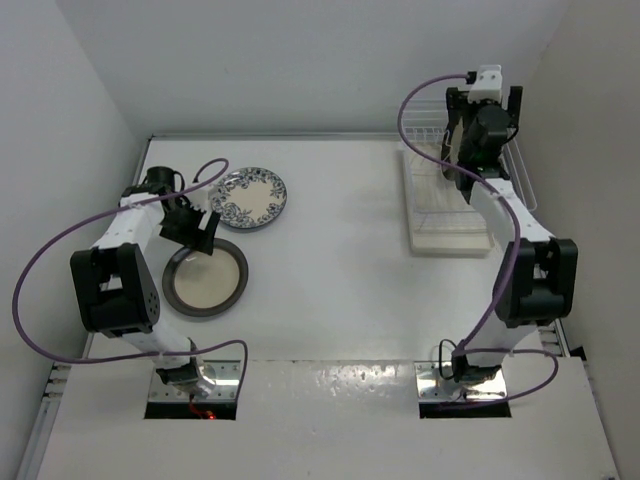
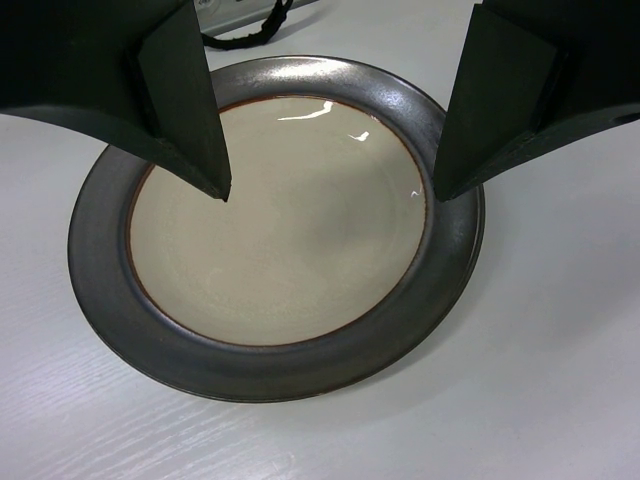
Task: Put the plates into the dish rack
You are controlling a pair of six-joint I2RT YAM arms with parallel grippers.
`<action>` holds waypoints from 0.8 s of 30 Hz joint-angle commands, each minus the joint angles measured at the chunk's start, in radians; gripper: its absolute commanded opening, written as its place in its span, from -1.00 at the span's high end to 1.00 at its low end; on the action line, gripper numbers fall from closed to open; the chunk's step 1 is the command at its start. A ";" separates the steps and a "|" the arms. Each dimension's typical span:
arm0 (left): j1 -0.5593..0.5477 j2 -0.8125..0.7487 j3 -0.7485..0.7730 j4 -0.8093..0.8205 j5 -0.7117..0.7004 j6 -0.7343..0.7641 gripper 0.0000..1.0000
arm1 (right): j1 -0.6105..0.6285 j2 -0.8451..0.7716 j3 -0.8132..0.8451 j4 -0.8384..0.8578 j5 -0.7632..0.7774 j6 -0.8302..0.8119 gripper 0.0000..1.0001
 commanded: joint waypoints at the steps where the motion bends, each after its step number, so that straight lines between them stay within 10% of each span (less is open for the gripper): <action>1: -0.009 0.028 0.040 -0.004 -0.010 0.005 -0.77 | 0.006 -0.117 0.086 -0.167 -0.075 0.042 -1.00; 8: 0.088 0.100 0.121 -0.015 -0.005 0.023 -0.82 | 0.023 -0.313 0.118 -0.655 -0.392 0.379 -1.00; 14: 0.123 0.165 0.150 -0.015 -0.034 0.058 -0.76 | 0.316 -0.369 -0.049 -0.653 -0.330 0.497 -1.00; 24: 0.238 0.175 0.075 -0.024 0.009 0.147 -0.27 | 0.627 -0.007 0.063 -0.538 -0.374 0.746 -0.85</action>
